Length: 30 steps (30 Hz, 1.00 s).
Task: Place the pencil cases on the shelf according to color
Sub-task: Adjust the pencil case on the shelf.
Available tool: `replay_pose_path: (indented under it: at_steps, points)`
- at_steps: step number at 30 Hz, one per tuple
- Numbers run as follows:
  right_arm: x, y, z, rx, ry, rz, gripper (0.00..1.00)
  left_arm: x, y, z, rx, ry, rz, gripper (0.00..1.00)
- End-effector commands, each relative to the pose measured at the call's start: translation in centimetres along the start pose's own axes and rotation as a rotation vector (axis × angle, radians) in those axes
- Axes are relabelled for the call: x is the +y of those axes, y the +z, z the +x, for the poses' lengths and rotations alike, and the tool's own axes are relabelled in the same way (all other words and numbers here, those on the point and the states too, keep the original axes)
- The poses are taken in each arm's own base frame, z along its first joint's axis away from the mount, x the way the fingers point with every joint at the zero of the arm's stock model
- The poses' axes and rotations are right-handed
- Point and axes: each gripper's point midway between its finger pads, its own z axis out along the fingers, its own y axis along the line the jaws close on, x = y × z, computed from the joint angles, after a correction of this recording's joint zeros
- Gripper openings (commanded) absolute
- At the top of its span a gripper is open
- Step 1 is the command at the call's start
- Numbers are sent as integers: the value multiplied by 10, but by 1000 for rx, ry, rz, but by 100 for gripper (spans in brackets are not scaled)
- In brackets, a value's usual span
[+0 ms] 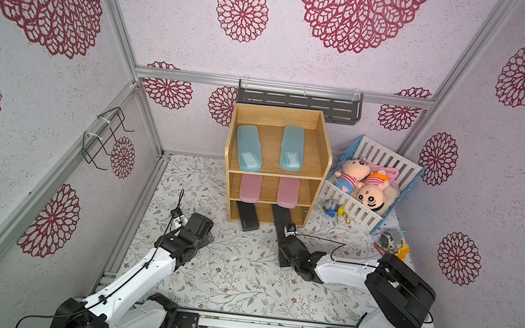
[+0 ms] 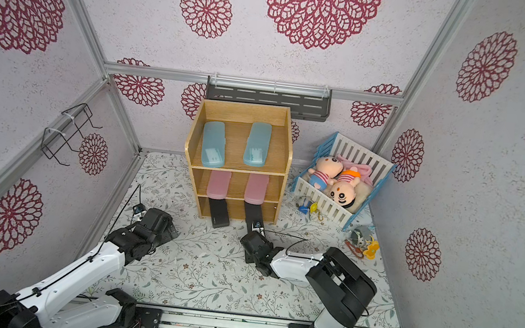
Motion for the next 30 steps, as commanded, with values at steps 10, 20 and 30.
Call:
replay_pose_path:
  at_steps: [10, 20, 30]
  points:
    - [7, 18, -74, -166, 19, 24, 42, 2, -3, -13, -48, -1, -18, 97]
    - [-2, 1, -93, -231, 41, 49, 65, 1, -11, -37, -145, 38, -40, 97]
    - [-61, -90, -91, -371, 156, 118, 99, 0, -31, -89, -414, 91, -80, 97]
